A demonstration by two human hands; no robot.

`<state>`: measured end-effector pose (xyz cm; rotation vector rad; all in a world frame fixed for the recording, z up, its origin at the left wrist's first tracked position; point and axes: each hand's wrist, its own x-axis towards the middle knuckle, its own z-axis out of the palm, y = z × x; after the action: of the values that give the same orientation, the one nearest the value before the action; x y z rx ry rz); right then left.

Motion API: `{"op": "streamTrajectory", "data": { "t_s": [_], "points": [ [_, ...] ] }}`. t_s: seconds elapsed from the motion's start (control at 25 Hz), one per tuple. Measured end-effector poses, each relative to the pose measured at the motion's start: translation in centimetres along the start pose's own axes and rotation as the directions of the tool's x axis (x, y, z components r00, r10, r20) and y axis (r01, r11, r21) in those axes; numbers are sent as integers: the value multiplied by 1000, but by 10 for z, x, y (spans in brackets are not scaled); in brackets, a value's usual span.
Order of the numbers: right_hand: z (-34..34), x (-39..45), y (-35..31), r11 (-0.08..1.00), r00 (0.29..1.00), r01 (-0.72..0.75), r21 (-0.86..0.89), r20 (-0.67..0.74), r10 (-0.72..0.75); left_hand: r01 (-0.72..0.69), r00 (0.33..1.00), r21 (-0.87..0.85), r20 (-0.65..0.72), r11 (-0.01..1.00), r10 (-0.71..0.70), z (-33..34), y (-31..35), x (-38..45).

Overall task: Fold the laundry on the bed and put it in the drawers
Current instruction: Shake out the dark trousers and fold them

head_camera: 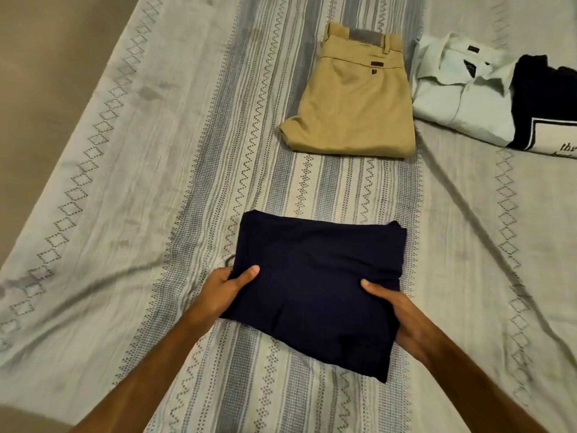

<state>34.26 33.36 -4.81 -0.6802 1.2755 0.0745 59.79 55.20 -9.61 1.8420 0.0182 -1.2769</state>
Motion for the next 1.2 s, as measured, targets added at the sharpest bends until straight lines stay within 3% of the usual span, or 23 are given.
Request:
{"op": "streamTrajectory", "data": {
  "t_s": [0.16,0.24,0.44,0.52,0.6,0.68,0.76,0.8,0.84,0.88,0.92,1.0,1.04,1.12,1.2],
  "points": [
    [3,-21,-31,980,987,149,-130,-42,-156,-18,994,128,-107,992,32,5,7,-4],
    [6,-54,-70,930,972,226,-291,9,-233,19,996,62,-93,998,-13,11,12,-9],
    [-3,-153,-204,648,912,328,-688,52,-407,133,989,-77,72,988,-127,39,52,-35],
    [-8,-190,-251,447,828,319,-836,17,-560,128,989,-121,86,984,-118,50,60,-44],
    [-15,-220,-280,117,688,234,-965,80,-722,94,993,-104,84,990,-85,61,58,-49],
    [-24,-237,-283,-181,537,95,-979,204,-819,87,992,-89,102,992,-78,76,53,-56],
    [-38,-234,-258,-346,408,-62,-936,292,-865,70,993,-96,104,993,-60,92,49,-61],
    [-46,-222,-234,-390,381,-146,-909,312,-870,55,994,-104,101,993,-45,101,47,-60],
    [-53,-207,-206,-385,399,-197,-902,285,-872,43,995,-111,93,993,-33,111,44,-58],
    [-61,-192,-173,-380,497,-177,-908,251,-831,48,996,-126,86,991,-37,122,44,-57],
    [-68,-176,-133,-441,555,-156,-884,291,-779,68,995,-138,88,988,-56,132,45,-55],
    [-82,-151,-62,-473,768,-54,-879,266,-582,116,989,-116,109,986,-103,157,46,-52],
    [-95,-140,-38,-416,837,-19,-909,213,-504,128,985,-89,129,988,-116,169,47,-53],
    [-130,-120,-25,-244,836,-22,-970,116,-537,102,986,-32,134,994,-97,192,50,-53],
    [-171,-99,-33,64,815,-45,-997,-74,-575,23,994,44,101,999,-27,210,47,-49]
  ]
}}
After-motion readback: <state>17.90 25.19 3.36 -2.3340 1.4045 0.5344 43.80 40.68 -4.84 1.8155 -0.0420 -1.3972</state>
